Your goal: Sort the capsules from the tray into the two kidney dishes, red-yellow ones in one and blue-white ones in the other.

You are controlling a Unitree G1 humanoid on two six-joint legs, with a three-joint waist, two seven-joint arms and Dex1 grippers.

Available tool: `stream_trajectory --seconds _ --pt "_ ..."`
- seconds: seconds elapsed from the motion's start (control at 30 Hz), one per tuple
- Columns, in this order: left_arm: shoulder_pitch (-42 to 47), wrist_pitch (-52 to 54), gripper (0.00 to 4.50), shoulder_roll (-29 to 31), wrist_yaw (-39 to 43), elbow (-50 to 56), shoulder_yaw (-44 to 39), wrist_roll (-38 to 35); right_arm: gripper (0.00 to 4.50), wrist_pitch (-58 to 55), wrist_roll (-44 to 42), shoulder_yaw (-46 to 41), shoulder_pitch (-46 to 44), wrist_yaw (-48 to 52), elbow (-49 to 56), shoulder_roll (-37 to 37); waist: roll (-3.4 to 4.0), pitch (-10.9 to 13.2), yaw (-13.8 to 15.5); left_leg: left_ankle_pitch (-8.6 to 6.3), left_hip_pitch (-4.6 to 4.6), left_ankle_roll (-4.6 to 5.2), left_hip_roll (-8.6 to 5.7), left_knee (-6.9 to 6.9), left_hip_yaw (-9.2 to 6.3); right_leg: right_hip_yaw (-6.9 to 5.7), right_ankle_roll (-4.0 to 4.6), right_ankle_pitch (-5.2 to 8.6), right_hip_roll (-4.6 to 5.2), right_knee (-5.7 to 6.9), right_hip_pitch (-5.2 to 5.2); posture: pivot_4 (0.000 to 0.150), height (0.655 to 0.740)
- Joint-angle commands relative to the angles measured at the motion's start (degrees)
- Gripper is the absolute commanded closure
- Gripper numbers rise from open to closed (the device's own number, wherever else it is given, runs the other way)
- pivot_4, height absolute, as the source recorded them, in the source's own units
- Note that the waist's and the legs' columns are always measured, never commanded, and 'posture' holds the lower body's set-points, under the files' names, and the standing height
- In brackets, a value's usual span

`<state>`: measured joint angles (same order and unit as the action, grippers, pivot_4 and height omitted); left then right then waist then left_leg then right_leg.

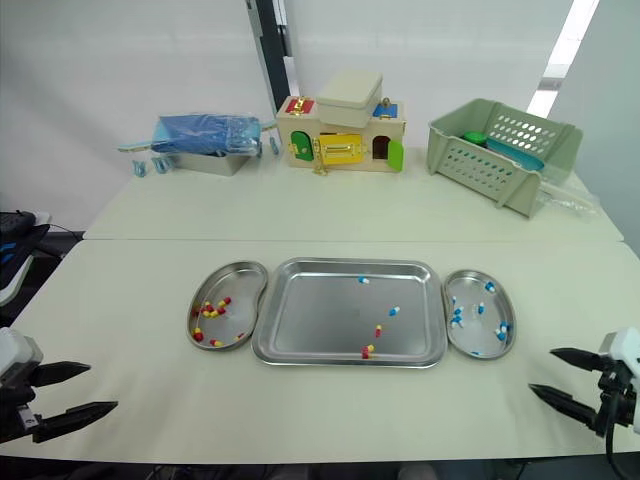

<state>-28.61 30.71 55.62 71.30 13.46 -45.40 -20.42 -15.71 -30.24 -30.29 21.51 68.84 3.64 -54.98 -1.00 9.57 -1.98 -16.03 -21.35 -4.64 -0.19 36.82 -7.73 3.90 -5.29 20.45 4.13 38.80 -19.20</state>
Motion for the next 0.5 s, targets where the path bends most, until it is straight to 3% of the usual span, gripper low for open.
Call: stream_trajectory --seconds 0.03,0.5 --pt "-0.64 0.27 0.04 -0.44 -0.49 1.88 -2.77 -1.23 0.00 2.55 1.15 -0.11 -2.46 2.24 -2.82 -1.09 0.00 0.00 0.02 0.00 -0.01 0.00 0.00 0.00 0.01 0.00 0.00 0.00 0.00 0.00 0.00 0.150 0.7400" --pt "1.56 -0.71 0.04 -2.31 -0.53 5.91 0.65 -6.38 0.00 5.04 2.89 -0.05 -4.03 5.44 -5.78 -0.77 0.02 0.03 0.02 0.00 -0.02 -0.01 -0.01 0.00 0.00 0.00 0.00 0.00 0.00 -0.01 0.00 0.150 0.7400"
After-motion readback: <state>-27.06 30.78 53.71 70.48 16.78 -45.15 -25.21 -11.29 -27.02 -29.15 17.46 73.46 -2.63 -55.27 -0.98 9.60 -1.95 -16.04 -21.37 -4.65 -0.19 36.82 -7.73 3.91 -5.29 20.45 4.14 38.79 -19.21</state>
